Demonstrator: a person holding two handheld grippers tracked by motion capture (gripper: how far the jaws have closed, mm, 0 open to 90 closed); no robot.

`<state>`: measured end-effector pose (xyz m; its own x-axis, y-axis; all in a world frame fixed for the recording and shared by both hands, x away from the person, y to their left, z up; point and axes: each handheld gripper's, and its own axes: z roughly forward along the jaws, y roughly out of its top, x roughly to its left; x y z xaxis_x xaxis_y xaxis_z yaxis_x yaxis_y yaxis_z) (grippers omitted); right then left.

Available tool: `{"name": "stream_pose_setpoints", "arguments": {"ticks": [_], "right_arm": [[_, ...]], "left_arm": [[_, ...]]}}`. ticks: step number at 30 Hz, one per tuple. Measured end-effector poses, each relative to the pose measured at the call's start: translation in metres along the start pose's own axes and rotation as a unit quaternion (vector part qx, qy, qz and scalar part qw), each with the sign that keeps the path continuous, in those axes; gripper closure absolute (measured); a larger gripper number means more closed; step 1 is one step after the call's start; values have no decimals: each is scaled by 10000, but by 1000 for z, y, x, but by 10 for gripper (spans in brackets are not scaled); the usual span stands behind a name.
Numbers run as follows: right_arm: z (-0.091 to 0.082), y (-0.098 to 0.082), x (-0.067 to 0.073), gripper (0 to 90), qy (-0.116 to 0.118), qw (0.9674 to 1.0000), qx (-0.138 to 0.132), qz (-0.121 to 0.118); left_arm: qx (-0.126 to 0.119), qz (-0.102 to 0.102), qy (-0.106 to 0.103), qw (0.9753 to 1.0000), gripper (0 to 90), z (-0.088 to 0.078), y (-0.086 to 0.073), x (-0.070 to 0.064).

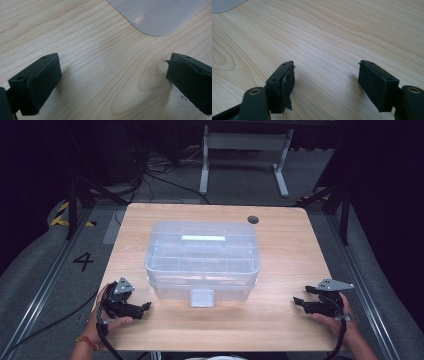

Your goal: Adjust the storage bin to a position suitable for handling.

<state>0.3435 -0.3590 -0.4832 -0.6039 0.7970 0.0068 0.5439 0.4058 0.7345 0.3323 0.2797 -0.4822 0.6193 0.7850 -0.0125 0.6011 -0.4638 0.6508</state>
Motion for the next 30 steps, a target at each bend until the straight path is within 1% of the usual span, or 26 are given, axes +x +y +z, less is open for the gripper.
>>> {"name": "stream_pose_setpoints", "arguments": {"ticks": [1,2,3,6,7,11,17,24,26,27,30], "right_arm": [[0,1,1,308,3,10000,-10,1],[0,1,2,317,4,10000,-26,-16],[-1,3,3,325,7,10000,-80,-54],[-4,7,5,333,12,9998,-184,-94],[-4,8,6,334,-11,9998,-186,-115],[-6,11,7,339,-65,9996,-236,-148],[-12,19,10,344,-86,9988,-423,-220],[-21,30,11,345,-67,9976,-597,-331],[-22,32,11,343,-64,9975,-603,-349],[-23,35,11,342,-61,9973,-636,-371],[-24,38,12,342,-118,9968,-667,-431]], "left_arm": [[-9,60,24,10000,4,0,0,1],[-10,51,18,10000,4,0,0,1],[-6,89,26,10000,4,0,0,2],[1,50,3,10000,5,0,0,1],[-16,85,20,10000,5,0,0,2],[-12,83,17,10000,8,-1,0,2],[-20,102,26,9999,8,0,0,2],[-15,76,24,10000,8,-1,0,1],[-13,77,27,10000,9,-1,0,1],[-17,29,17,10000,10,-1,-1,1],[-18,26,20,10000,10,-1,-1,1]]}}
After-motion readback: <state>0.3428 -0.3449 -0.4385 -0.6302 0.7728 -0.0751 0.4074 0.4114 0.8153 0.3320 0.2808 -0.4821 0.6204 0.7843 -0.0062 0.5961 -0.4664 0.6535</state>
